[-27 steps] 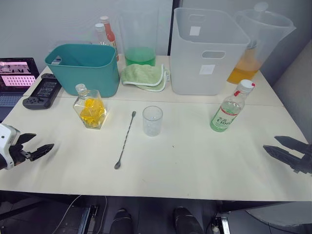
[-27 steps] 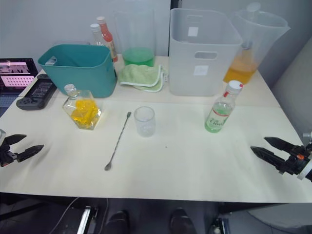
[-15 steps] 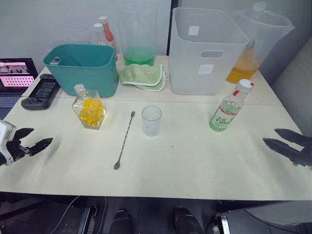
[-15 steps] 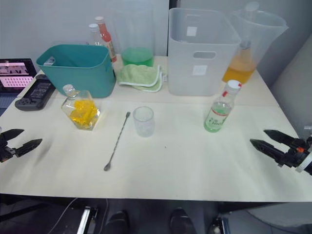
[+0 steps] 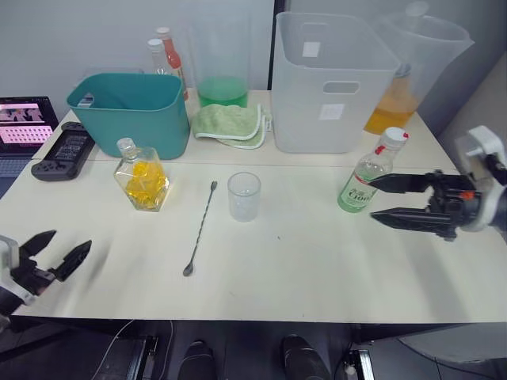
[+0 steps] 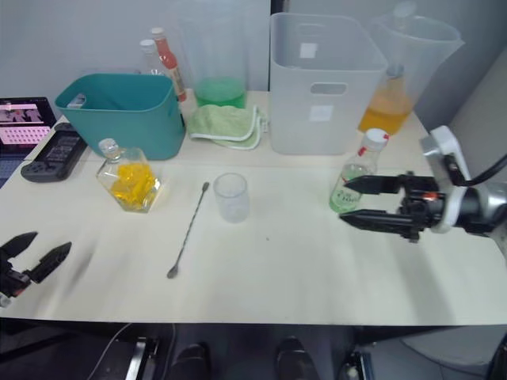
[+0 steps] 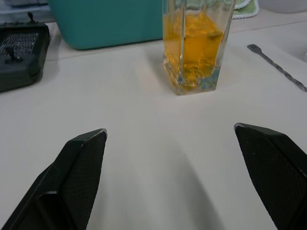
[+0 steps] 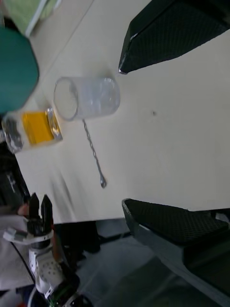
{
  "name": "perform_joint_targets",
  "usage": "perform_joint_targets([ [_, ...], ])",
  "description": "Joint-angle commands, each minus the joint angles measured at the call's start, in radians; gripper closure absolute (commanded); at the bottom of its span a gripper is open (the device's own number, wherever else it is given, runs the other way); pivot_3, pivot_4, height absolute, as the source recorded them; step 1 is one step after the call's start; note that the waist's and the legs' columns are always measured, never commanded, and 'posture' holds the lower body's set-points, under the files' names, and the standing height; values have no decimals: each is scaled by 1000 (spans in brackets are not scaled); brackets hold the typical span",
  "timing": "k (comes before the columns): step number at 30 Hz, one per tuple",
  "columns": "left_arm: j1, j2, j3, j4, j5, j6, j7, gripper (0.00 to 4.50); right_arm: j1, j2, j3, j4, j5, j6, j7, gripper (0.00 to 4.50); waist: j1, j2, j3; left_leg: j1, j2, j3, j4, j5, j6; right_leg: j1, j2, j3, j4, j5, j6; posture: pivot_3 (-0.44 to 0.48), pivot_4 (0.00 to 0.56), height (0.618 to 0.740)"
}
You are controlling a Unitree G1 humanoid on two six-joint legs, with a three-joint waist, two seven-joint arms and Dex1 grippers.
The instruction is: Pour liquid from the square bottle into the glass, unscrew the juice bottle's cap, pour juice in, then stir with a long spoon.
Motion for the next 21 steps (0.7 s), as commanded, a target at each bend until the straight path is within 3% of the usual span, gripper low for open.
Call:
perform_joint_targets([
  [1,56,-92,7,-188,-30,-6,102,0,-80,19,62,-15,-6,-4,23,76,9,0,0,-1,0,0,1,0,0,0,0,0,0,0,0,0,150,733],
  [5,88,-212,-44,-313,1,-20,219,0,-127,32,106,-6,-23,-16,48,76,27,0,0,-3,0,0,4,0,0,0,0,0,-1,0,0,0,150,733],
  [8,67,-252,-84,-331,35,-23,287,0,-138,38,110,-4,-24,-16,51,76,35,0,0,-3,0,0,6,0,0,0,0,0,0,0,0,0,150,733],
  [21,-207,-219,-263,-210,106,7,397,0,-29,17,52,-84,-5,3,-9,76,39,-1,0,-6,-1,-1,13,-3,4,1,0,0,0,2,2,0,150,733],
])
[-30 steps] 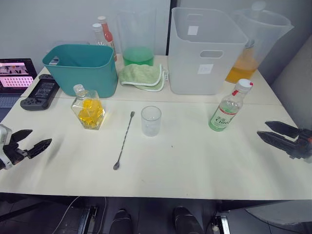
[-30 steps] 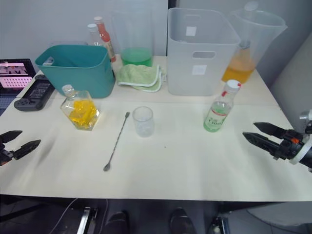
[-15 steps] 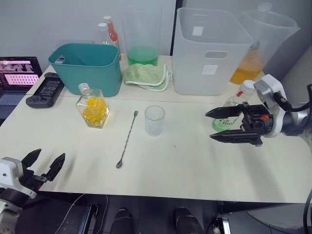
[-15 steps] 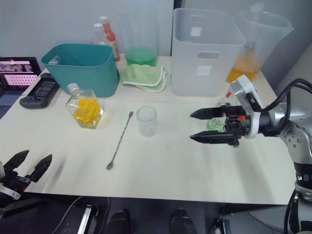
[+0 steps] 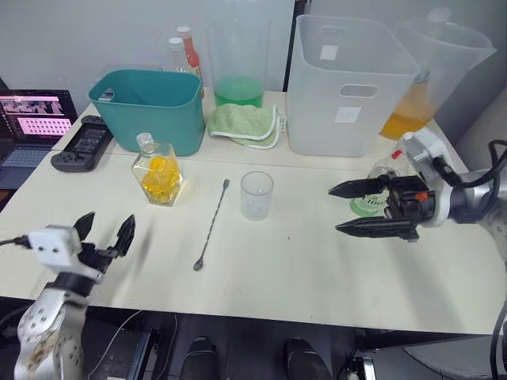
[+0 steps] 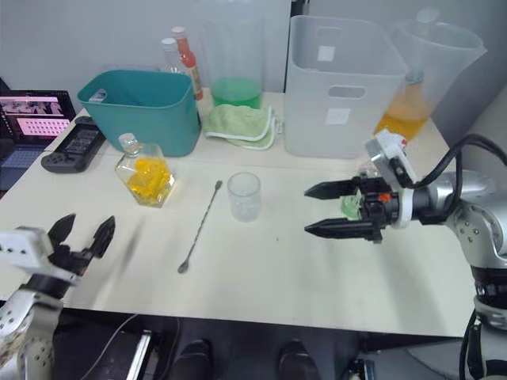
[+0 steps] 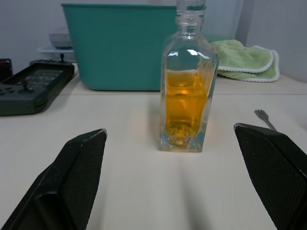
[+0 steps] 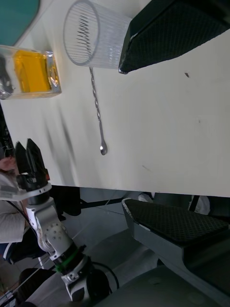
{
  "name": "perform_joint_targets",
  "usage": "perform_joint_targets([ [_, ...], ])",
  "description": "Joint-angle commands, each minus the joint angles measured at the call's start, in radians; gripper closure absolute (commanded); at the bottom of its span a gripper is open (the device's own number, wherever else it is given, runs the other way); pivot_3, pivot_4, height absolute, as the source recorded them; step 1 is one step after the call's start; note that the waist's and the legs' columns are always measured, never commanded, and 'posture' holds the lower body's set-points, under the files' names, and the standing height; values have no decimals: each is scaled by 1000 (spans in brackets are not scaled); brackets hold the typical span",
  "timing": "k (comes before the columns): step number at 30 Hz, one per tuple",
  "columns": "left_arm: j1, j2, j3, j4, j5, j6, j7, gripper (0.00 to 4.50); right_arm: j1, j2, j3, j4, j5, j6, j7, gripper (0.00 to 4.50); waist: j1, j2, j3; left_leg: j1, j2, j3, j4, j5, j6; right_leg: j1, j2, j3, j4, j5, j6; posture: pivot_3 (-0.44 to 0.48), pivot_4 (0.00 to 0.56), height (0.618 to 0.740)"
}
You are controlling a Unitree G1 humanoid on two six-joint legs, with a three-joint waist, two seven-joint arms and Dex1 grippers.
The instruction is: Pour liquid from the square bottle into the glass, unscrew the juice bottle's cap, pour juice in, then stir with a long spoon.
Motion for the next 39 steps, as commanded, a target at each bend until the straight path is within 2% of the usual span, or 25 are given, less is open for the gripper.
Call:
perform_joint_targets([
  [1,-23,18,-24,27,24,-16,1,0,16,-30,-63,-43,23,11,-14,76,-5,0,0,0,0,0,0,0,0,0,0,0,0,0,0,0,150,733],
  [14,-196,7,-115,214,86,-78,12,0,125,-36,-111,-117,44,25,-74,76,1,0,0,-1,0,0,1,0,1,0,0,0,0,1,1,0,150,733],
  [24,-340,3,-156,381,150,-133,58,0,145,-41,-152,-135,85,36,-97,76,2,0,0,-1,0,-1,0,0,1,0,0,0,0,1,2,0,150,733],
  [30,-441,10,-177,439,157,-145,51,0,97,-7,-157,-130,119,73,-191,76,5,0,0,-2,0,-1,1,0,1,0,0,0,0,2,2,0,150,733],
  [37,-525,18,-197,546,188,-169,58,0,113,-6,-167,-157,145,78,-224,76,8,0,0,-2,0,-1,0,0,1,0,0,0,0,2,2,0,150,733],
  [39,-549,9,-211,583,198,-176,60,565,116,-2,-169,-156,140,77,-243,0,11,0,0,-2,-1,-1,1,0,1,0,0,-1,0,2,2,0,150,733],
])
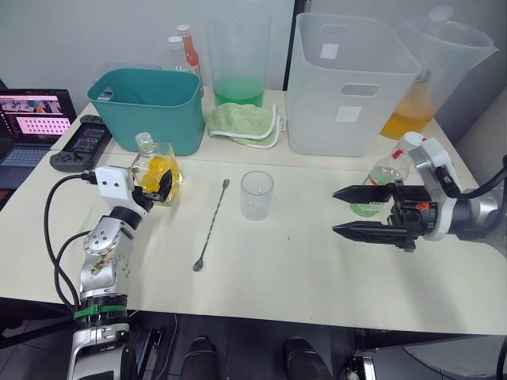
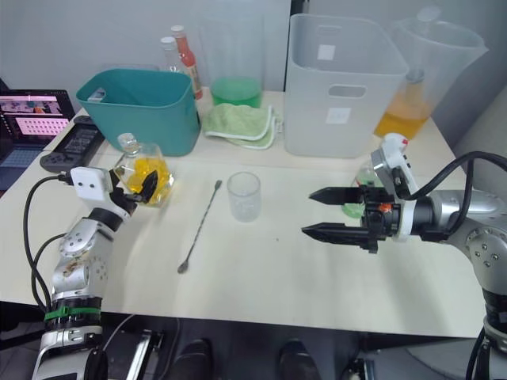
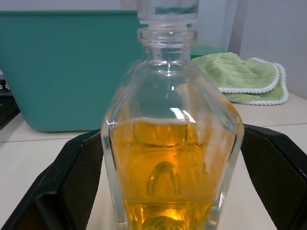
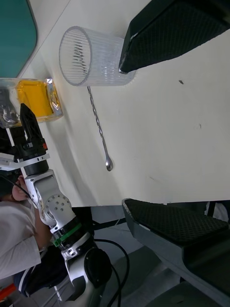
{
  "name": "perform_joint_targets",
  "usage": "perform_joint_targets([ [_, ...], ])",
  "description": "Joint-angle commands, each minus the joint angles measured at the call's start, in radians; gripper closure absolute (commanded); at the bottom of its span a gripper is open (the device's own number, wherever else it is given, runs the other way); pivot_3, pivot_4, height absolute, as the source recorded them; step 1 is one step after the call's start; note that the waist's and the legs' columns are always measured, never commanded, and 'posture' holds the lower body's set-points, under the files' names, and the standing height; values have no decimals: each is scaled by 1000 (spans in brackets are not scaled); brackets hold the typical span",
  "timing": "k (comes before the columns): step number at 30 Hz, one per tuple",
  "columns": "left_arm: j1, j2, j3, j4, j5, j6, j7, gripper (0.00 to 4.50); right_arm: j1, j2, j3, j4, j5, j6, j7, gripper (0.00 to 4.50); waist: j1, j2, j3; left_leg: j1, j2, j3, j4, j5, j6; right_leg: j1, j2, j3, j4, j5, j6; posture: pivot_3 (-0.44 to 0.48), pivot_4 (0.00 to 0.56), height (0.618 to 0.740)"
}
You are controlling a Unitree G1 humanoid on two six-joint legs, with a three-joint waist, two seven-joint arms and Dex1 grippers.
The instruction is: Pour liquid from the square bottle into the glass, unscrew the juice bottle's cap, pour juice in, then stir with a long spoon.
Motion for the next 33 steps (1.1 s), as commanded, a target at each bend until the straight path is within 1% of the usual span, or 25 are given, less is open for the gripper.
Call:
perform_joint_targets([
  [1,-48,-11,-19,41,20,-38,4,763,-5,1,-37,-15,11,-5,-31,0,2,0,0,0,0,0,0,0,0,0,0,0,0,0,0,0,150,733],
  [4,-74,-17,-25,67,27,-41,14,1713,-7,0,-32,-11,7,-10,-37,0,8,0,0,-1,0,0,0,0,0,0,0,0,0,0,0,0,150,733],
  [9,-82,-8,-17,43,18,-31,21,1717,-11,2,-26,-11,10,-10,-44,0,13,0,0,-1,0,-1,0,0,0,0,0,-1,0,0,0,0,150,733],
  [14,-57,21,6,19,3,-40,5,1717,-21,11,-9,-8,5,-13,-43,0,12,0,0,-1,0,-1,0,0,0,-1,0,-1,0,0,0,0,150,733],
  [16,-30,35,26,-30,-26,-46,-18,1717,-30,17,2,1,-2,-19,-38,0,7,0,0,-1,0,-1,0,0,0,-1,0,-1,0,0,0,0,150,733],
  [18,2,53,47,-98,-74,-39,-66,1717,-39,22,11,7,-6,-23,-32,0,1,0,0,-2,0,-2,-1,0,0,-1,0,-1,0,0,0,0,150,733],
  [21,61,86,74,-247,-224,59,-179,1717,-50,24,21,18,-13,-29,-13,0,-1,-2,1,-3,0,-2,-1,0,0,-2,0,-3,0,0,0,0,150,733],
  [23,113,132,76,-350,-297,137,-248,1717,-55,23,27,28,-21,-35,-1,0,0,-3,2,-5,0,-4,-1,0,0,-3,0,-4,0,0,0,0,150,733],
  [26,173,213,71,-451,-369,230,-350,1717,-59,21,36,43,-36,-45,14,0,7,-3,2,-6,0,-5,0,0,-1,-3,0,-6,0,0,0,0,150,733],
  [29,199,275,53,-532,-442,311,-433,1717,-43,12,39,53,-53,-55,36,0,10,-3,2,-7,0,-6,0,0,-1,-3,-1,-7,-1,0,0,0,150,733],
  [31,200,302,26,-580,-488,366,-481,1717,-27,4,32,51,-59,-58,48,0,12,-3,3,-7,0,-7,0,0,-1,-2,-1,-8,-1,0,0,0,150,733],
  [33,191,314,3,-598,-498,389,-513,1717,-17,1,26,49,-61,-59,53,0,10,-3,3,-7,0,-7,1,0,-1,-2,-1,-8,-1,0,0,0,150,733],
])
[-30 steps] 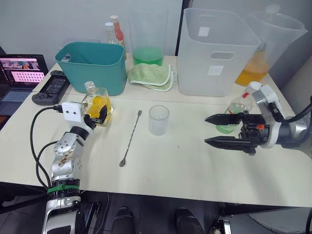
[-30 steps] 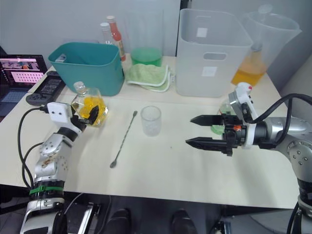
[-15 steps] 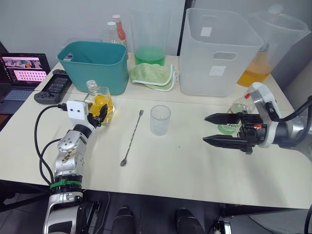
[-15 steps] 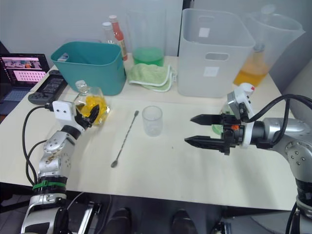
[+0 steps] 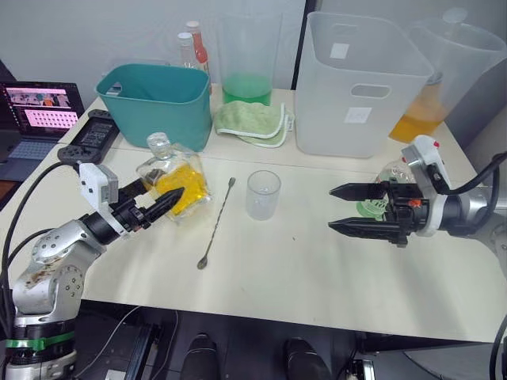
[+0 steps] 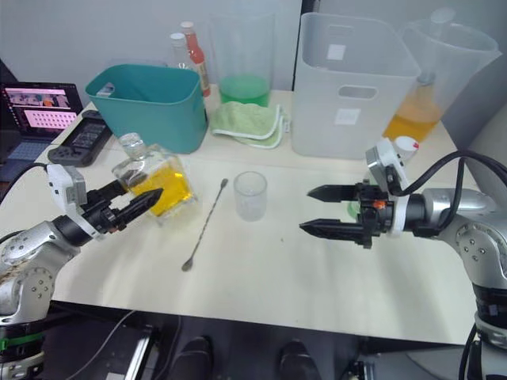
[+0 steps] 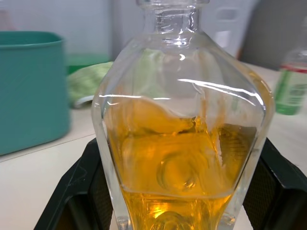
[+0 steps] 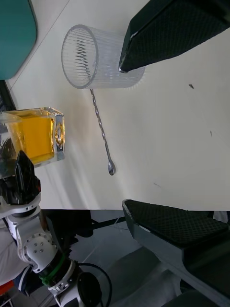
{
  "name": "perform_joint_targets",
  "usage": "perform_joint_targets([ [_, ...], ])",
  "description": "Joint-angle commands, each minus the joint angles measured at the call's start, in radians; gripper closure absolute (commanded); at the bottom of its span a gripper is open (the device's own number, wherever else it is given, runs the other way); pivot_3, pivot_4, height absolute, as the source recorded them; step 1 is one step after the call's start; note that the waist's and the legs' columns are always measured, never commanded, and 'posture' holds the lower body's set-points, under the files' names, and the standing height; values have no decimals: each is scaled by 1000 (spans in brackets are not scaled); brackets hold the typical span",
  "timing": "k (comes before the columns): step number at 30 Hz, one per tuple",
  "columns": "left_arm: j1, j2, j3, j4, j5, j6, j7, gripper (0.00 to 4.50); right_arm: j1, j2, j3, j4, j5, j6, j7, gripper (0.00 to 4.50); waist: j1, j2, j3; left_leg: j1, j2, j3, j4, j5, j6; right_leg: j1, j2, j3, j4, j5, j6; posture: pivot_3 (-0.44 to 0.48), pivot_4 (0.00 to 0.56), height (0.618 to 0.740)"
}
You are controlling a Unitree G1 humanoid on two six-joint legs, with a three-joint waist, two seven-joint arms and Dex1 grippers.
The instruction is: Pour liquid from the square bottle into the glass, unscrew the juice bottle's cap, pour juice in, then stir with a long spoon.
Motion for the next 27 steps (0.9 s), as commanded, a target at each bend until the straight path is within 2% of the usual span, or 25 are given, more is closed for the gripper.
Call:
perform_joint_targets([
  [1,-58,12,-29,-92,-64,19,-65,1717,31,-28,-39,-24,-5,-18,19,0,-2,0,0,0,0,0,0,0,0,0,0,0,0,0,0,0,150,733],
  [6,-158,6,-199,-97,0,4,-196,1717,124,-57,-118,-84,26,3,-5,0,1,0,0,-2,0,-2,1,0,0,0,0,-2,0,0,0,0,150,733],
  [11,-237,-56,-344,5,113,-100,-312,1717,206,-62,-216,-154,68,31,-63,0,-2,0,0,-1,0,-3,1,0,0,1,1,-2,0,0,-1,0,150,733],
  [17,-284,-137,-419,140,201,-205,-386,1717,292,-65,-320,-259,148,67,-123,0,-5,0,0,-1,-1,-4,1,0,1,1,1,-2,0,0,-1,0,150,733],
  [23,-262,-141,-486,270,309,-360,-506,1717,342,-69,-407,-336,247,101,-214,0,-5,0,0,-1,-1,-6,2,0,1,2,1,-2,0,0,-1,0,150,733],
  [27,-255,-141,-486,300,319,-383,-527,1717,361,-77,-425,-347,275,98,-238,0,-4,1,0,-1,-1,-7,2,0,1,3,1,-2,0,0,-1,0,150,733],
])
